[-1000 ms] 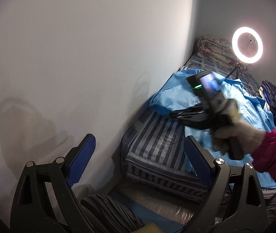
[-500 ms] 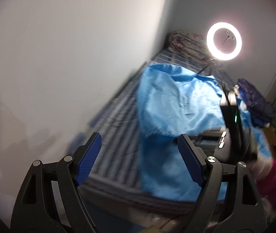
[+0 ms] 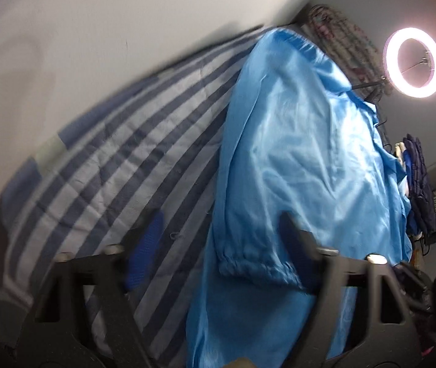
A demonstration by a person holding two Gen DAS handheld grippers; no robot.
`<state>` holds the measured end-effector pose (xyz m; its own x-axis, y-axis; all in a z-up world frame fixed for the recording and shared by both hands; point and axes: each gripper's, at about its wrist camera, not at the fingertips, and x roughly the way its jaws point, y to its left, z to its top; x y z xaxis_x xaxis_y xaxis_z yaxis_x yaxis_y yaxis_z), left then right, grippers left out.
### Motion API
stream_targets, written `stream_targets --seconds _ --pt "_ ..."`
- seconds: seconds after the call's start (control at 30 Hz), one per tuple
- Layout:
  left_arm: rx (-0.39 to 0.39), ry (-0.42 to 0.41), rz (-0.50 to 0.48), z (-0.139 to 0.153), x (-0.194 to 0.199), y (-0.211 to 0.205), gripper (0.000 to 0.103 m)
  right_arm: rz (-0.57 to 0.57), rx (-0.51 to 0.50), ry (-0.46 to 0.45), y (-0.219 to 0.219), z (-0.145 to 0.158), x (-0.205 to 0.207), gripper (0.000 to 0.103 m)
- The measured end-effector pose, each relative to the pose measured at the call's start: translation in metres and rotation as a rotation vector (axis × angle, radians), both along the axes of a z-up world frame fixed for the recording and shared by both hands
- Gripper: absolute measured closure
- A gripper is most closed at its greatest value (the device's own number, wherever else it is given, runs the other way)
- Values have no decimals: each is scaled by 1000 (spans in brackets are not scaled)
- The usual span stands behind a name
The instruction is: Fold large clothes
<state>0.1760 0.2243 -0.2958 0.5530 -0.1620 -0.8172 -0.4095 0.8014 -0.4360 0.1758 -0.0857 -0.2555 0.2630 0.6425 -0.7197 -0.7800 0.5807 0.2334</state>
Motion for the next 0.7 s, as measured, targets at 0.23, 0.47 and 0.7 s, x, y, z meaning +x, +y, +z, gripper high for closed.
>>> stream_targets --seconds 0.23,0.47,0.7 --pt "209 -52 -39 24 8 -18 101 -95 3 18 6 -7 22 84" --pt "425 -214 -57 97 -5 -23 102 -82 37 73 45 -23 26 84" --pt "635 -329 -132 137 -28 -41 102 -42 73 272 78 -51 31 84"
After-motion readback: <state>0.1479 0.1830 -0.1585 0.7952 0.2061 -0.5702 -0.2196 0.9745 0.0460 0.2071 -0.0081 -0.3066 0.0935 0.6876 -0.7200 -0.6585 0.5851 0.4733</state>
